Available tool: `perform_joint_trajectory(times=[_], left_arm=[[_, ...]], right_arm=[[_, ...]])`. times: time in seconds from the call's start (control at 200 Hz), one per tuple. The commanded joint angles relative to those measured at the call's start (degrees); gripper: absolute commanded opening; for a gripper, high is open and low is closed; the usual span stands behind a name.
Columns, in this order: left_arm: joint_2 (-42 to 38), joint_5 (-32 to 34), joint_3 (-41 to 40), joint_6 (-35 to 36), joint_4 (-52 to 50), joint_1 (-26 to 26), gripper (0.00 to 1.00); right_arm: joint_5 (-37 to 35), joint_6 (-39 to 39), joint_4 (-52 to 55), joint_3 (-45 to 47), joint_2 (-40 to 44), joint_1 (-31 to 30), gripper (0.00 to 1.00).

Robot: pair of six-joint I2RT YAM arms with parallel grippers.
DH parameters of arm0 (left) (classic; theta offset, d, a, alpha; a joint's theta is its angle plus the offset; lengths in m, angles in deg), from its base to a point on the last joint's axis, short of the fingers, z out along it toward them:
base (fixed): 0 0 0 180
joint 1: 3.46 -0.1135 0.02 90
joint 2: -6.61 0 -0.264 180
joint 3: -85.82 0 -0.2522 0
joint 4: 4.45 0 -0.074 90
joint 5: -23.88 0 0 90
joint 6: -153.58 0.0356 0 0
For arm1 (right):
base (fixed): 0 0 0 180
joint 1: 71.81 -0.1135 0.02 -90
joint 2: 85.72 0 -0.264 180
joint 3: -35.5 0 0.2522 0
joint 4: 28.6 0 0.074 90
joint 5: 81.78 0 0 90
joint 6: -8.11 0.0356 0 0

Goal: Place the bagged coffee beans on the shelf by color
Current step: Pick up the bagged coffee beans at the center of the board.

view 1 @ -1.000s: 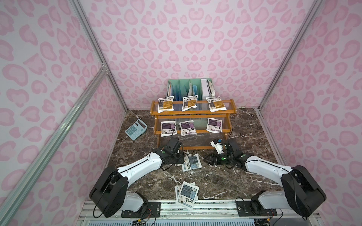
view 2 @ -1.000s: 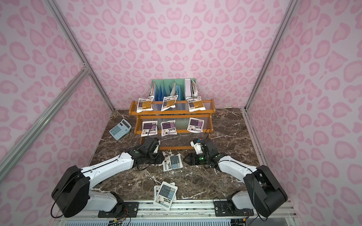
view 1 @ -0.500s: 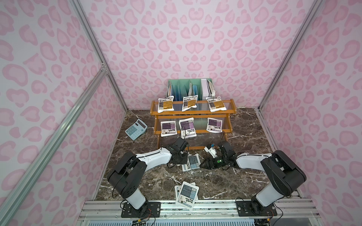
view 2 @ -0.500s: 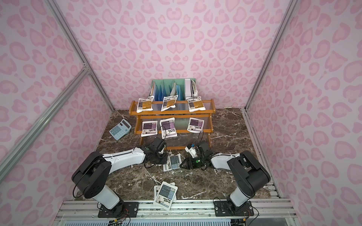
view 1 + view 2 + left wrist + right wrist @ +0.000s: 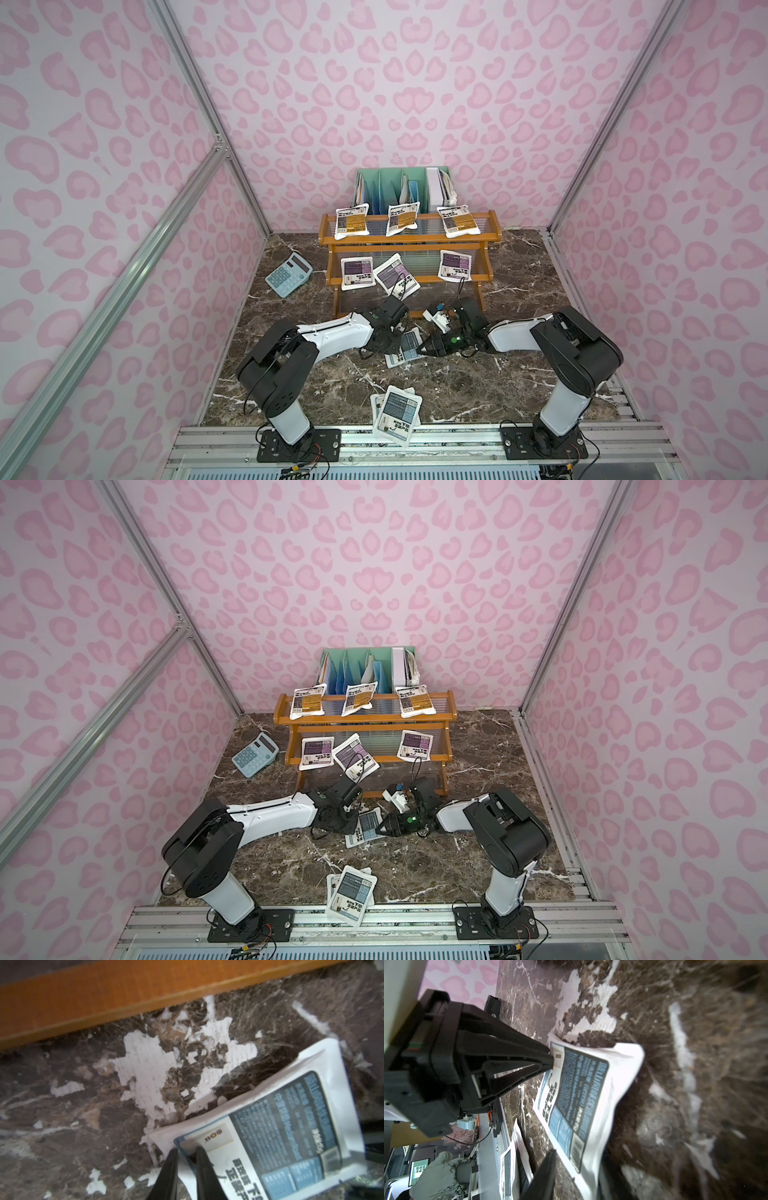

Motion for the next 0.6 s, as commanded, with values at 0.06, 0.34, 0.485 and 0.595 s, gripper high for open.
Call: perform_joint_trajectory(times=[0.06,0.34,0.485,0.595], left_arm=[[-1.51,0.16,1.35,1.16,-5.49,0.06,0.20],[-3.78,0.14,4.71,3.72,-7.95,-0.63,0.22],[-3.27,0.51,6.34,5.43,-8.57,-1.87,0.22],[-2.83,0.27,7.41,6.48,-8.78,-3.40,0.22]], right_arm=[[-2.70,-0.88,0.90,-0.40,2.37,-0.13,0.00],[-3.50,-1.62,2.32,1.03,6.14,-0.07,0.00],[-3.79,-1.84,2.96,1.28,7.84,-0.11,0.00],[-4.23,-1.77,3.64,1.21,8.86,-0.02,0.00]])
